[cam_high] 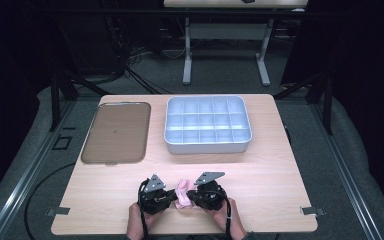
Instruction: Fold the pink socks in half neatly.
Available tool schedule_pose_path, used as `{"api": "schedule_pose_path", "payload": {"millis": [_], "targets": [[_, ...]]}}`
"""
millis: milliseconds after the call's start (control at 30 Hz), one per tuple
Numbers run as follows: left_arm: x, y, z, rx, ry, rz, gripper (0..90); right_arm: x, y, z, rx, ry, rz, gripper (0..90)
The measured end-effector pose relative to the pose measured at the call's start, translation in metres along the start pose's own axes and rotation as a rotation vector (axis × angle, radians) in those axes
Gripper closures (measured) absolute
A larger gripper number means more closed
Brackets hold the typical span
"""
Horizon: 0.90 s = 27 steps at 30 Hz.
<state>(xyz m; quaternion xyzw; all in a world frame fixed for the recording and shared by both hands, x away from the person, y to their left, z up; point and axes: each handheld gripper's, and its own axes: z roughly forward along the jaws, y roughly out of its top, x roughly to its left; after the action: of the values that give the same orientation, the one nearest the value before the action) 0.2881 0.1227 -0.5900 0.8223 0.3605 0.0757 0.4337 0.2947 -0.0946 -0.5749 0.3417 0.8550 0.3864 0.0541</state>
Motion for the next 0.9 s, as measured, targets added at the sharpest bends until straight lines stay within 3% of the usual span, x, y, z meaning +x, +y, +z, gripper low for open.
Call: {"api": "schedule_pose_path", "payload": {"millis": [233,333,600,733,900], "targets": [[0.000,0.000,0.000,-0.005,0.002,-0.016,78.9,0.000,-0.001,0.003,-0.010,0.011,0.000,84.9],[0.001,0.000,0.000,-0.010,0.011,-0.018,70.1,-0.001,-0.002,0.002,-0.010,0.017,-0.017,84.8],[0.003,0.004,-0.021,-0.072,0.044,-0.036,60.9,0.000,-0.002,0.002,-0.011,0.010,-0.027,84.7],[0.001,0.011,-0.035,-0.119,0.028,-0.018,62.1,0.000,-0.001,0.002,0.004,0.005,-0.036,84.7],[-0.008,0.021,-0.039,-0.131,-0.011,0.015,66.4,0.001,-0.001,0.002,0.000,0.000,-0.030,84.8]]}}
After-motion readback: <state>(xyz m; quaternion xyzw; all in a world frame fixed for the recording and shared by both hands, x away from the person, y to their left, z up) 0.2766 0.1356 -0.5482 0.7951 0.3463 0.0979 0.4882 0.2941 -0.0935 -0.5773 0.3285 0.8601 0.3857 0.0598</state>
